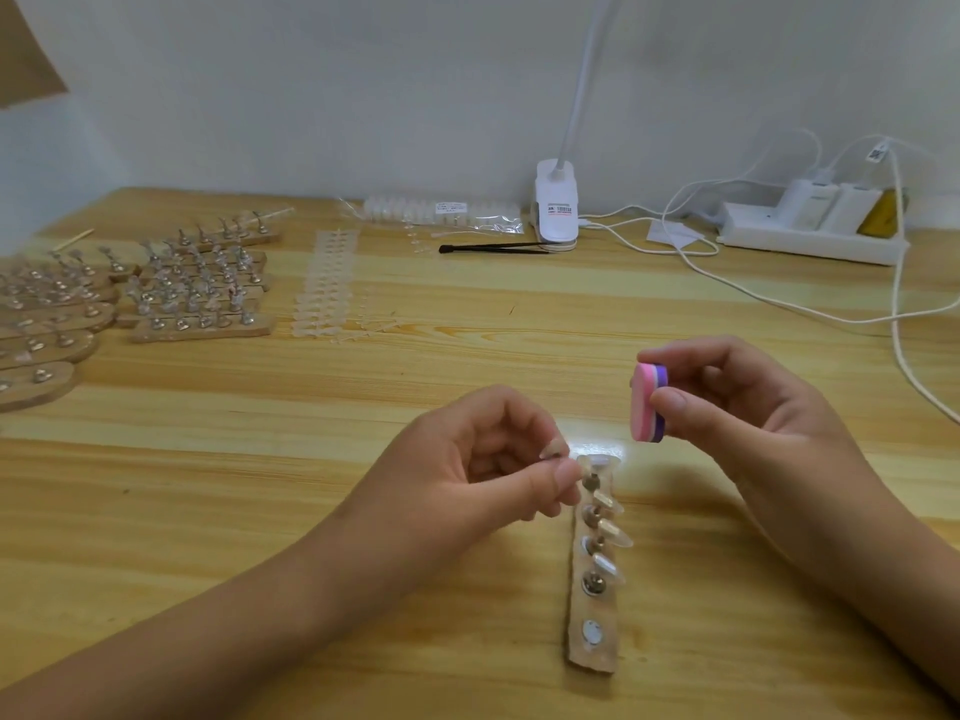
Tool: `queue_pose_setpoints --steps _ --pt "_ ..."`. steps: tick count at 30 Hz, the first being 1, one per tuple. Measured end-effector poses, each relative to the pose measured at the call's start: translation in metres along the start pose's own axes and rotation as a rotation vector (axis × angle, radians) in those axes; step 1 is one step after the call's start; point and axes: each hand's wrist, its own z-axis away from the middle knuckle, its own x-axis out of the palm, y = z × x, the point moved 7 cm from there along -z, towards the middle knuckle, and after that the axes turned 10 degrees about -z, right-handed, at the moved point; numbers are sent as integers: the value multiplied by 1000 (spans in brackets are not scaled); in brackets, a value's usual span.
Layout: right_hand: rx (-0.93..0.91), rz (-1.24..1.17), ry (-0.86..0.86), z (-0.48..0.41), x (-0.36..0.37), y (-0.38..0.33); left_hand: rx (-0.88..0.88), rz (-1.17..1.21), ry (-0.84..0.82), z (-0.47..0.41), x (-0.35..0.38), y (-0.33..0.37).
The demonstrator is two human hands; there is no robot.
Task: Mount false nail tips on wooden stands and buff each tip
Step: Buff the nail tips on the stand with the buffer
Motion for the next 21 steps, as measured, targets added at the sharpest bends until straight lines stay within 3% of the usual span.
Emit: queue_pose_setpoints --steps 6,21 --pt "93 -155 -151 7 17 2 -51 -13 -6 -3 2 -8" --pt "23 -116 -264 20 38 -7 -17 25 -4 -5 2 -7"
